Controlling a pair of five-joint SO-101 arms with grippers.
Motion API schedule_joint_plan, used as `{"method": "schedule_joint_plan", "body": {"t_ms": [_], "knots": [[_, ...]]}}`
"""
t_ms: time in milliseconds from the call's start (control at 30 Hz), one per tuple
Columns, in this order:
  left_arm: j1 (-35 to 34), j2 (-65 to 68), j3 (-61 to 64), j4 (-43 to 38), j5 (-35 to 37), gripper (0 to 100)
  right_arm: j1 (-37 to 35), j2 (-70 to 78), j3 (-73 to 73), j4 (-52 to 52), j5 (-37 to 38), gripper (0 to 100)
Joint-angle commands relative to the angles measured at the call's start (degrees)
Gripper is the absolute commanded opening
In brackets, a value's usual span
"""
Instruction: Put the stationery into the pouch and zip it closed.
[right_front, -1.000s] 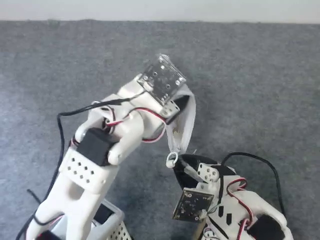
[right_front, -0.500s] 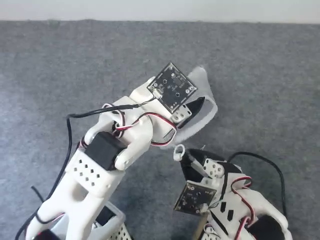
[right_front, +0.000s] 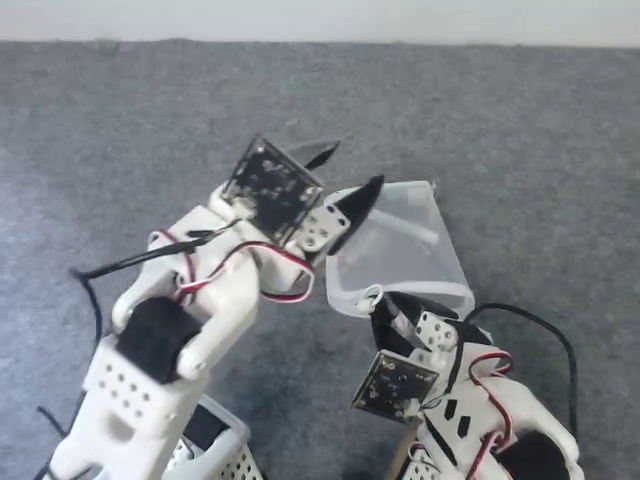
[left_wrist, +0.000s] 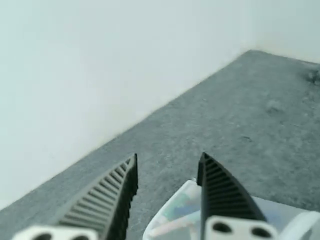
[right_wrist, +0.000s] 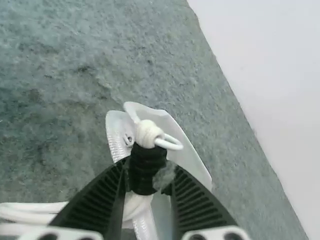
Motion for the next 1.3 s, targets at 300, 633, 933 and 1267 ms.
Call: {"method": "schedule_joint_plan", "body": {"t_ms": [300, 633, 933, 1267], "knots": [[-5.98, -5.27, -0.75, 11.69, -4.13, 18, 9.19, -0.04, -8.70, -0.84, -3.78, 0.6], [-2.90, -5.27, 10.86, 9.05, -8.44, 19, 13.32, -0.04, -9.05, -2.86, -6.07, 0.6], [-0.35, -5.27, 12.88, 9.93, -12.31, 23, 13.32, -0.04, -9.05, -2.95, -6.07, 0.6], [6.42, -5.27, 12.97, 14.15, -15.30, 23, 13.41, -0.04, -9.67, -2.95, -6.07, 0.6]]}}
